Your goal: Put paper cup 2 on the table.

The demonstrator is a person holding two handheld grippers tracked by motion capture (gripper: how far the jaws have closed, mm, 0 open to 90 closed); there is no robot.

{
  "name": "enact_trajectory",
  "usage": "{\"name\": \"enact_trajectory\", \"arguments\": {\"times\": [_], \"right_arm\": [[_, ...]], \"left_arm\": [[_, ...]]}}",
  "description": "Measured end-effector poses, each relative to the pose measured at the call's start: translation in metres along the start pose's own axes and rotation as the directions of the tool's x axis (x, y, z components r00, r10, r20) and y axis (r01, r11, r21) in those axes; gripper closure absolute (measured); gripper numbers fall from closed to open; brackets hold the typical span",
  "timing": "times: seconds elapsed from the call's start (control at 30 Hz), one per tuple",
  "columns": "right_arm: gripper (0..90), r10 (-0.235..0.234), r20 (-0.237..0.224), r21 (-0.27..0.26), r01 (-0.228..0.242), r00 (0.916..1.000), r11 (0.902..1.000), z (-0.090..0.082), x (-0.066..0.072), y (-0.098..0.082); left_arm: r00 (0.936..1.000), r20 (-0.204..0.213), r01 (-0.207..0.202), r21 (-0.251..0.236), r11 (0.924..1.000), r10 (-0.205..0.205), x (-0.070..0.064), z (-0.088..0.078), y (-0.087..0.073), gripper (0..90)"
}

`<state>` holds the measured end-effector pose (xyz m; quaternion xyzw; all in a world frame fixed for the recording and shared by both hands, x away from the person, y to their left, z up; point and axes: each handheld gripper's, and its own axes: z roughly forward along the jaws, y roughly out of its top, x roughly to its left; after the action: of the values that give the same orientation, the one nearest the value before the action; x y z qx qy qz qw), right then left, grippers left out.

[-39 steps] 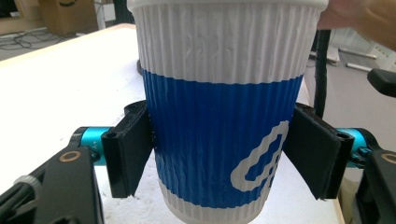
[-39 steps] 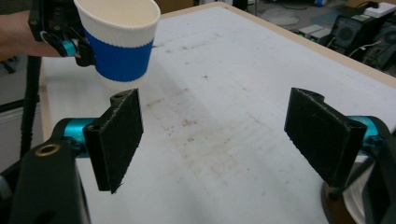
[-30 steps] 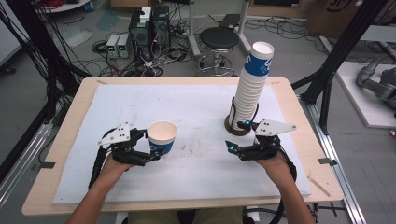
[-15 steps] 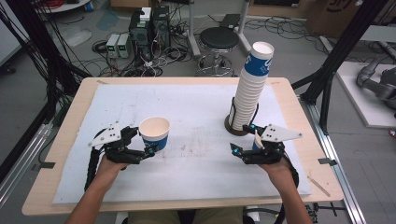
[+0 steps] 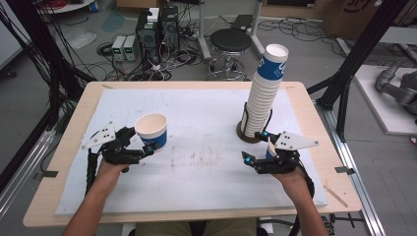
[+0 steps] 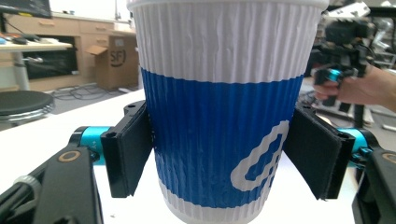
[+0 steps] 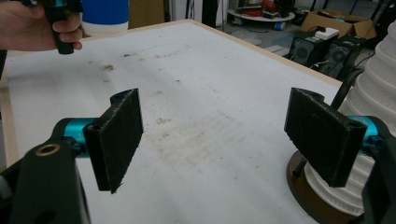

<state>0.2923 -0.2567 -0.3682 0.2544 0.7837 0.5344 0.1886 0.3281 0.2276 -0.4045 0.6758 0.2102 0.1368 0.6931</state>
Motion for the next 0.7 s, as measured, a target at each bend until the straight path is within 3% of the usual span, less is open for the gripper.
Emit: {"name": "enact_trajectory", "arguments": {"times": [0.17, 0.33, 0.57, 0.7], "right_arm": [[19.9, 0.002, -0.007, 0.004, -0.002, 1.0000, 1.0000, 0.002, 0.000, -0.001], [20.0, -0.002, -0.015, 0.008, 0.002, 0.9999, 1.0000, 0.003, 0.002, -0.001], [19.9, 0.004, -0.018, 0.007, -0.004, 0.9998, 1.0000, 0.004, 0.002, -0.001], [20.0, 0.000, -0.022, 0.004, 0.000, 0.9998, 1.0000, 0.004, 0.003, -0.001]], "left_arm": [[0.9989, -0.046, -0.010, -0.007, 0.9999, 0.010, 0.017, -0.001, 0.000, 26.7], [0.9961, -0.087, 0.012, -0.002, 0.9999, -0.012, 0.032, 0.001, -0.006, 26.7], [0.9927, -0.114, 0.041, 0.016, 0.9990, -0.039, 0.044, 0.007, -0.017, 26.4], [0.9880, -0.150, 0.047, 0.059, 0.9972, -0.037, 0.050, 0.011, -0.024, 26.3]]}}
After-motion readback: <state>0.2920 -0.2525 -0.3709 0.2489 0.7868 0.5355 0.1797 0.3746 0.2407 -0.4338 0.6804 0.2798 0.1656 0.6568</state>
